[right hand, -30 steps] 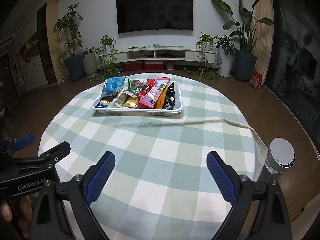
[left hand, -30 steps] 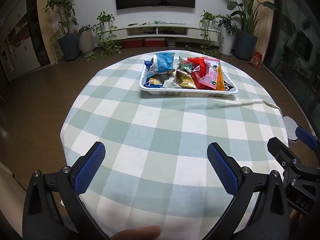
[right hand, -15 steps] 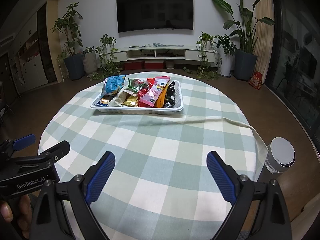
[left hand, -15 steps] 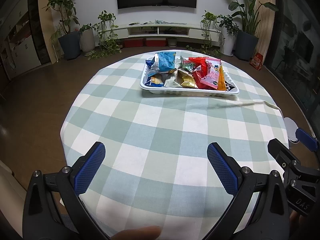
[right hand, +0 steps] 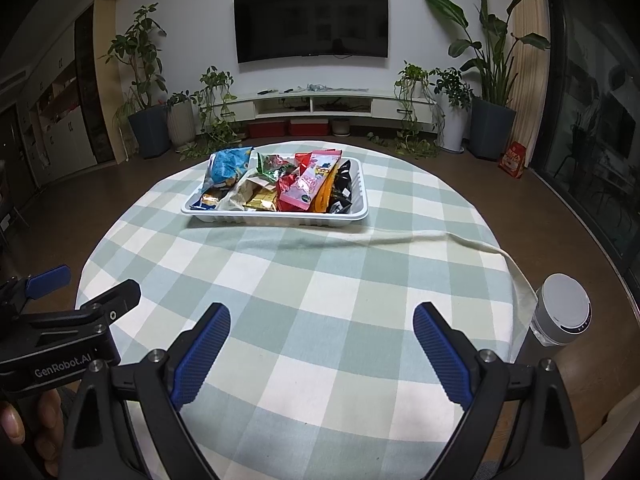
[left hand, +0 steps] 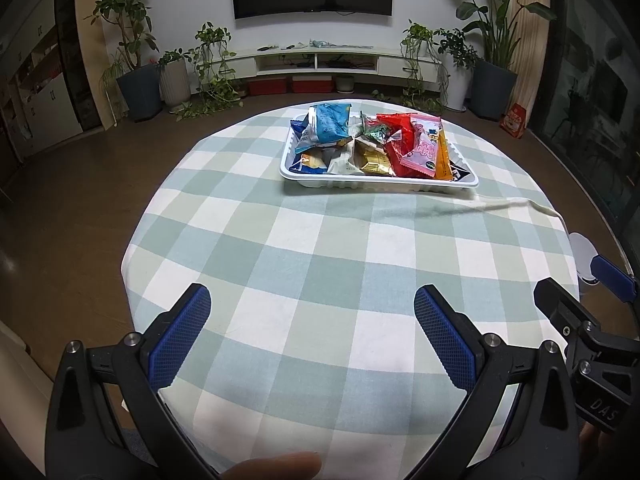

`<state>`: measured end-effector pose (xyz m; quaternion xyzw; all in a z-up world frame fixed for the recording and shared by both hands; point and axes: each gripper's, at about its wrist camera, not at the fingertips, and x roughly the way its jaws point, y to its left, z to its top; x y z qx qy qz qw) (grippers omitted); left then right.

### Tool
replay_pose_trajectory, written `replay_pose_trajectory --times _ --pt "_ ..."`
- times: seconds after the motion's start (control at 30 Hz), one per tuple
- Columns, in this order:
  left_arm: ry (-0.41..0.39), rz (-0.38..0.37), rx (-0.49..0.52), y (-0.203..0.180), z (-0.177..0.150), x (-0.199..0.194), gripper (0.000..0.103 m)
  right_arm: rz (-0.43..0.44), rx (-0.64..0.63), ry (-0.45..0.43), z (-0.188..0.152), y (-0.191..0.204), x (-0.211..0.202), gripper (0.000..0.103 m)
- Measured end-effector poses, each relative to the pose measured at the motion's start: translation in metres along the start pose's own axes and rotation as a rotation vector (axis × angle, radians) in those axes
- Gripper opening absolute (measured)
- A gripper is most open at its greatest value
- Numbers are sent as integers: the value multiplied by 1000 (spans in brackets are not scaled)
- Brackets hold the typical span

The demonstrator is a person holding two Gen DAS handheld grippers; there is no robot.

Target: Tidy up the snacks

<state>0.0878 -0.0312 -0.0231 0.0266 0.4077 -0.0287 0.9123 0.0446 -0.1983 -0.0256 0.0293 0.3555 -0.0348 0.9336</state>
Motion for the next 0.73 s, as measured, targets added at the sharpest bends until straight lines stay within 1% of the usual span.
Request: replay_pose_trajectory --times 0.37,0.53,0.73 --pt "0 1 0 -1 -1 0 103 1 -1 2 1 0 0 95" --pt "-11 8 -4 -1 -1 0 103 4 1 6 -5 0 1 95" --pt "-15 -5 -6 -1 -1 -2 103 5 1 7 -10 -1 -1 95"
